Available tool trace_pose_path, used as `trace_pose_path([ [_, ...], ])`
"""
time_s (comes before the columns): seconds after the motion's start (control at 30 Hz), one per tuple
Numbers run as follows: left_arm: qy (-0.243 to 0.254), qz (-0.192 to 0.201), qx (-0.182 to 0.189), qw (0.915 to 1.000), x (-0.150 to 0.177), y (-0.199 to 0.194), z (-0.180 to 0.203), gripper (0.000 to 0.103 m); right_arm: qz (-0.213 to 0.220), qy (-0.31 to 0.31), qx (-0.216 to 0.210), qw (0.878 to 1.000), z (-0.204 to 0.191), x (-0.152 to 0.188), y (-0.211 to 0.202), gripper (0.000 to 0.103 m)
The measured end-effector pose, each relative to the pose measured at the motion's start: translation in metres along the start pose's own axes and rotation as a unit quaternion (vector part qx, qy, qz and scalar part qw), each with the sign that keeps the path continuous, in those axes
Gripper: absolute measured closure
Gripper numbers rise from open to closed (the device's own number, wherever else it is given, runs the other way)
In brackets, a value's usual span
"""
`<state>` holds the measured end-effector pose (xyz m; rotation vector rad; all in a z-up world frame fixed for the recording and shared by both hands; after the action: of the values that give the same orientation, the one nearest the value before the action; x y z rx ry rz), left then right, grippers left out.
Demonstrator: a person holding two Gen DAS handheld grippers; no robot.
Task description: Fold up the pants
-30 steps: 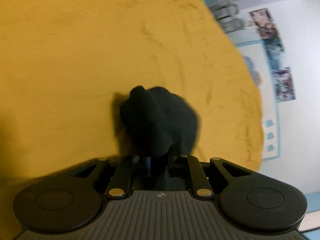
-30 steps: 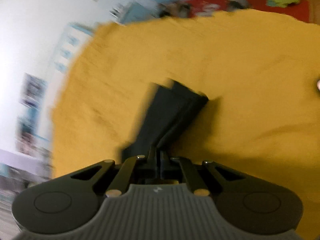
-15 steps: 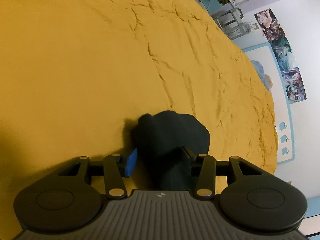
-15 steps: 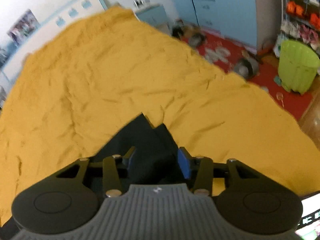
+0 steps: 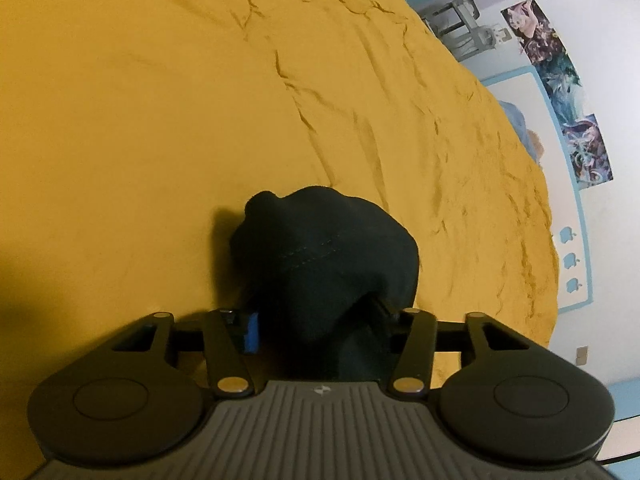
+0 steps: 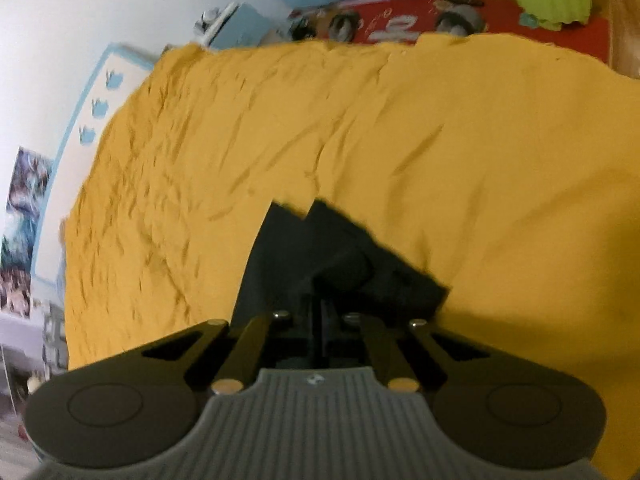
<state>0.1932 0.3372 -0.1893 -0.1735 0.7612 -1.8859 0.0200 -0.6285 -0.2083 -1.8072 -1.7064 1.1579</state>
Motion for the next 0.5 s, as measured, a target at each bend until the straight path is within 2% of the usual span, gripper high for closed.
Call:
trace_pose_path([
  [0.17, 0.018, 0.003, 0.004, 0.9998, 0.006, -0.006, -0.001, 0.051, 0.051, -0.038, -0.037, 0.997, -0.012, 0.001, -0.042, 0.103],
  [0.23, 0.019, 0.002, 0.002, 0.9998, 0.006, -0.006, -0.002, 0.051, 0.044, -0.053, -0.011, 0.998, -0.009, 0.004, -0.033, 0.103],
  [0.3, 0.018, 0.001, 0.001, 0.9998, 0.005, -0.006, -0.002, 0.051, 0.015, -0.062, 0.03, 0.997, 0.001, 0.008, -0.012, 0.103],
  [0.37, 0.014, 0.0, 0.004, 0.9999, 0.004, -0.008, -0.001, 0.051, 0.001, -0.046, 0.052, 0.998, 0.013, 0.011, -0.003, 0.101],
  [0.47, 0.007, 0.001, 0.01, 0.9999, 0.002, -0.013, -0.002, 0.051, 0.017, -0.042, 0.059, 0.997, 0.019, 0.016, -0.014, 0.096],
  [0.5, 0.003, 0.0, 0.011, 0.9999, 0.001, -0.014, -0.004, 0.051, 0.028, -0.055, 0.072, 0.996, 0.019, 0.017, -0.021, 0.088],
])
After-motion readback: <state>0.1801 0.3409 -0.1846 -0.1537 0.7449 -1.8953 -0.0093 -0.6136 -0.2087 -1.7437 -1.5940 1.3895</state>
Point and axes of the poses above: each gripper's, at about its wrist camera, not at the fingertips, and y roughly the way its jaws point, z to its right, x to its underside, the point moved 8 cm from there along y, roughly the way its jaws point, and after that the axes turned 8 degrees about x, right-handed, at the moved point
